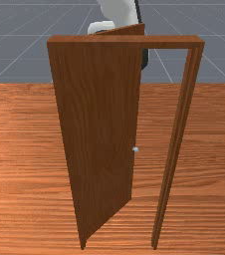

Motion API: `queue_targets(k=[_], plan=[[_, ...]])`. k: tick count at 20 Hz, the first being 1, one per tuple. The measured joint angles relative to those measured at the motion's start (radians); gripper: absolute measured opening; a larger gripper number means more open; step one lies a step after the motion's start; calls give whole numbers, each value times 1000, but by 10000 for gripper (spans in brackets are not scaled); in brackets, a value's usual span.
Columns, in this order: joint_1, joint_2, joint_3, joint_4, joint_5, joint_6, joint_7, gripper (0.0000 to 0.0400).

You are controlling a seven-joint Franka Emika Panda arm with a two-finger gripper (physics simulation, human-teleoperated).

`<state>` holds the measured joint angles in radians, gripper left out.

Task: Close the door

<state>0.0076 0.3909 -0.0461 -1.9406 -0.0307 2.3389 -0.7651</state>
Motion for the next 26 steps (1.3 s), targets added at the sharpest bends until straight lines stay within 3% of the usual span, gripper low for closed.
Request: queue_targets(k=[1,2,3,5,6,7,8,10,12,13,17,18,21,26], plan=[[0,3,0,0,0,5,0,243],[0,5,0,-1,0,7,0,148],[0,6,0,-1,0,8,0,90],[0,7,0,-2,0,10,0,33],[1,8,-1,-2,1,9,6,177],[-4,8,3,-2,8,9,-7,265],[-3,8,2,-2,5,9,-5,318],[-2,8,1,-2,0,10,-9,370],[-13,14,12,8,29,4,-26,389],[-3,61,3,100,6,-96,-7,393],[-7,224,7,374,13,-197,-10,399],[7,239,-8,389,-12,-165,12,399],[-10,304,11,498,8,-208,-33,400],[13,302,54,491,-30,-198,-156,400]])
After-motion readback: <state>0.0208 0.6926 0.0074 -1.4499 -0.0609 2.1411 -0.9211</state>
